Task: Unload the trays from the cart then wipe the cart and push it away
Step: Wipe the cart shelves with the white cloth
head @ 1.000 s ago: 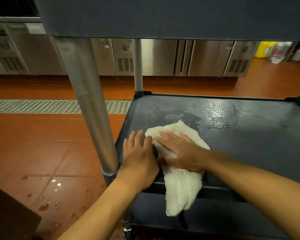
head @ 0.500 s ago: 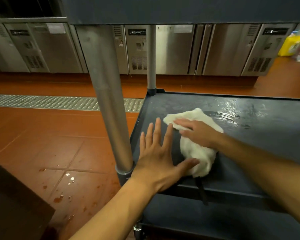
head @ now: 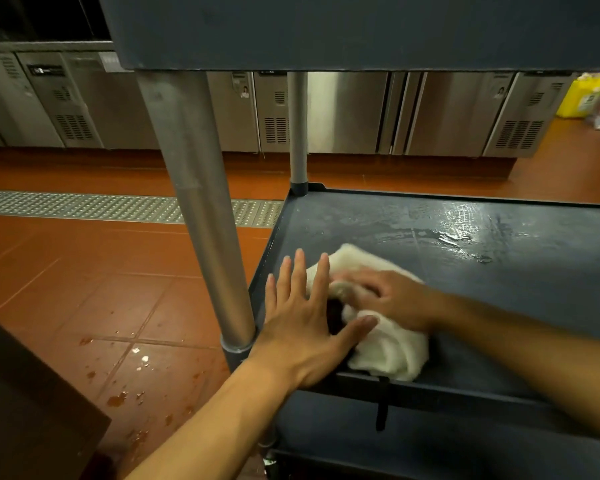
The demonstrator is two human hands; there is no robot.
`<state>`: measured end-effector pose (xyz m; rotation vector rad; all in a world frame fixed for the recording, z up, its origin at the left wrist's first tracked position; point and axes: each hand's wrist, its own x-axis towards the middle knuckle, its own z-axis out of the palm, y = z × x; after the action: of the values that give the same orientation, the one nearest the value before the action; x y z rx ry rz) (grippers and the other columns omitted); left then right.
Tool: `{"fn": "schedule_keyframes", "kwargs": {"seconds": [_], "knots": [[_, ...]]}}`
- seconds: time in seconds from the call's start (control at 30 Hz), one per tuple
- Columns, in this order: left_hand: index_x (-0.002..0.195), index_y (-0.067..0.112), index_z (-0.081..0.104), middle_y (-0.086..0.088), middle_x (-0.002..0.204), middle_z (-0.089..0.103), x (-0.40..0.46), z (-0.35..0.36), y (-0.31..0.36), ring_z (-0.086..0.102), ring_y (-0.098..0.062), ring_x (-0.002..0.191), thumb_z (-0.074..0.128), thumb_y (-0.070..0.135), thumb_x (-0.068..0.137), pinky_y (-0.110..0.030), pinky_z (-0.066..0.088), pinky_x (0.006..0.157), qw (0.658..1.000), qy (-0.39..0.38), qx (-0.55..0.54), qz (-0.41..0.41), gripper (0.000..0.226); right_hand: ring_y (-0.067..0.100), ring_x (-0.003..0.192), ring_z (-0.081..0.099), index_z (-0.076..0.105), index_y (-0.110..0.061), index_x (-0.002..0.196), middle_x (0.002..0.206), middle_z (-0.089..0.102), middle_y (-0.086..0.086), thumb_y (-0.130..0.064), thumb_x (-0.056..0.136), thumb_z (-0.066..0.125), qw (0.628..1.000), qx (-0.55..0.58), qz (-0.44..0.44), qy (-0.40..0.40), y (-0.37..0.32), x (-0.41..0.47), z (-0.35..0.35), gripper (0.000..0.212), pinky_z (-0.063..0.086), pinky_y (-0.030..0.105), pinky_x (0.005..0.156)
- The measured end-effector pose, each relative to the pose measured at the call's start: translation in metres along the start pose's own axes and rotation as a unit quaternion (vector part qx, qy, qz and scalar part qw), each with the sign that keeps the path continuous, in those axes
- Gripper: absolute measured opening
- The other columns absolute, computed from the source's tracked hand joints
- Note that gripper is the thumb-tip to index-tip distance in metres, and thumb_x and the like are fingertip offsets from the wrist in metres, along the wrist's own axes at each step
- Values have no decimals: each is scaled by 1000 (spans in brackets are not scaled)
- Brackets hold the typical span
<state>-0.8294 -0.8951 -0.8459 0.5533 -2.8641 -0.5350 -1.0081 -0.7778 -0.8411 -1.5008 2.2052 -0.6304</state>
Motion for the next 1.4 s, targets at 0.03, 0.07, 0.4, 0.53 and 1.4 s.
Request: {"fn": "schedule_keyframes", "kwargs": {"seconds": [0.03, 0.07, 0.4, 0.53, 1.4], "knots": [[155, 38, -28, 1, 161, -40, 1, 0, 0, -43, -18, 145, 17, 95, 79, -45, -22, 122, 1000, -9, 10, -2, 105, 12, 130, 54, 55, -36, 143, 142, 56, -15, -73, 86, 55, 998, -24, 33, 44, 17, -3, -10, 68, 39, 23, 103], [155, 39, -28, 1, 161, -40, 1, 0, -1, -43, -18, 145, 17, 96, 78, -46, -21, 123, 1000, -13, 14, -3, 106, 19, 133, 52, 54, -27, 145, 144, 56, -6, -74, 84, 60, 993, -30, 74, 85, 35, -8, -22, 77, 37, 22, 102], [157, 42, -23, 8, 163, -38, 1, 2, -2, -40, -13, 147, 10, 93, 81, -41, -20, 122, 998, 34, -37, 35, 97, 33, 134, 49, 34, -17, 156, 152, 45, 16, -48, 108, 32, 899, -55, 352, 256, 134, -57, -87, 57, 37, 43, 111], [156, 42, -23, 8, 163, -36, 0, 0, -5, -39, -12, 148, 13, 90, 84, -37, -22, 120, 997, 39, -48, 38, 94, 19, 121, 56, 47, -9, 150, 147, 53, 11, -26, 107, 50, 952, 20, 245, 185, 77, -27, -51, 46, 33, 8, 88], [159, 48, -6, 20, 167, -22, -22, -12, -18, -28, -5, 152, 19, 90, 82, -46, -8, 126, 979, 101, -175, 39, 91, 0, 124, 60, 69, -18, 129, 130, 70, -11, -30, 104, 52, 957, 267, 5, -112, -53, -72, 24, 32, 41, 13, 104]]}}
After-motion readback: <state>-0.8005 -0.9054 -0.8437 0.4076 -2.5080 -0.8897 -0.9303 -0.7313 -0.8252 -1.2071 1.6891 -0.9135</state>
